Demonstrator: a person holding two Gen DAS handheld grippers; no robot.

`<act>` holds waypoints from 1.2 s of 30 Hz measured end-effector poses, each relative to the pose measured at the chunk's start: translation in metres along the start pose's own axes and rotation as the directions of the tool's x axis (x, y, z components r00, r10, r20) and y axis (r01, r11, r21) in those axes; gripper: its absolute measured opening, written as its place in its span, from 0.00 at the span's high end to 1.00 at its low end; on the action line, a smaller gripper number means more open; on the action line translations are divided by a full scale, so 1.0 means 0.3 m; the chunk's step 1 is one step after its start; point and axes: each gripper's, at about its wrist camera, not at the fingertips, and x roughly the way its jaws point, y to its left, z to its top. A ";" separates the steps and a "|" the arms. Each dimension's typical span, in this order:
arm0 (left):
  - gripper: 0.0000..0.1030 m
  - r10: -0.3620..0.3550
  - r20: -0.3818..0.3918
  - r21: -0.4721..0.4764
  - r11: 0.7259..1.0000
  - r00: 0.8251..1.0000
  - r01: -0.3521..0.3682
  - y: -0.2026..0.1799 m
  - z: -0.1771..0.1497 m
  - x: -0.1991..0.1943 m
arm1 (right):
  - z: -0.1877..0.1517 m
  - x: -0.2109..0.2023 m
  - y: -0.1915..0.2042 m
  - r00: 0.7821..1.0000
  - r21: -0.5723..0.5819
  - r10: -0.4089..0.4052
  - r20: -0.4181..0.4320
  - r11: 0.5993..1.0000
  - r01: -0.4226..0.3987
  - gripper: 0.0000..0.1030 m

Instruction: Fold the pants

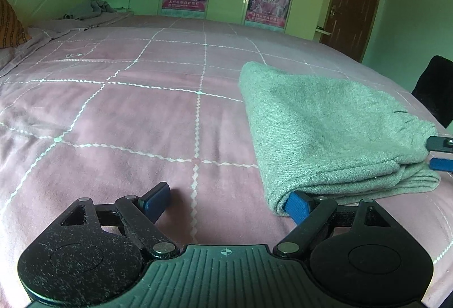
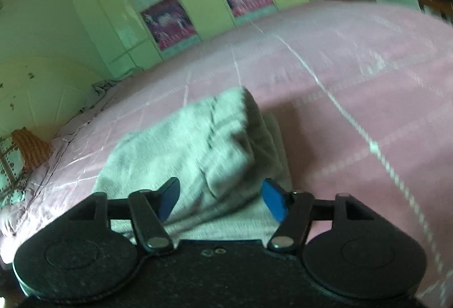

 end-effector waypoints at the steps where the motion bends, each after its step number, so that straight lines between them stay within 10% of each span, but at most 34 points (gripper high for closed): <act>1: 0.18 0.000 0.001 0.001 1.000 1.000 0.000 -0.001 -0.001 0.000 | 0.004 0.022 -0.013 1.000 0.023 0.013 -0.020 1.000 -0.012 0.37; 7: 0.18 0.002 0.005 0.001 1.000 1.000 -0.002 -0.002 -0.002 0.001 | 0.023 0.152 0.007 0.995 0.004 -0.003 -0.099 1.000 0.004 0.37; 9: 0.18 0.006 0.029 0.000 1.000 1.000 -0.006 -0.004 0.001 -0.010 | 0.035 0.174 0.039 0.993 -0.063 0.002 -0.122 0.998 -0.009 0.64; 11: 0.18 0.006 0.067 -0.014 1.000 0.998 -0.005 0.000 0.005 -0.026 | 0.059 0.136 0.063 0.993 -0.047 0.048 -0.104 0.998 -0.053 0.68; 17: 0.18 0.004 0.030 -0.028 1.000 1.000 -0.003 0.004 -0.004 0.005 | 0.060 -0.027 0.086 0.983 0.071 0.166 0.083 0.983 -0.172 0.68; 20: 0.16 0.003 0.025 -0.033 0.999 1.000 -0.003 0.007 -0.005 0.011 | -0.023 0.122 0.002 0.995 0.092 0.029 -0.092 0.996 -0.020 0.66; 31: 0.16 -0.008 0.030 -0.037 0.999 1.000 0.009 0.006 -0.008 0.017 | 0.023 0.051 0.018 0.981 0.058 0.192 0.036 0.979 -0.193 0.65; 36: 0.15 -0.003 0.025 -0.025 1.000 1.000 0.003 -0.005 -0.009 0.020 | -0.020 0.130 -0.070 0.992 0.180 0.094 -0.088 0.981 -0.077 0.58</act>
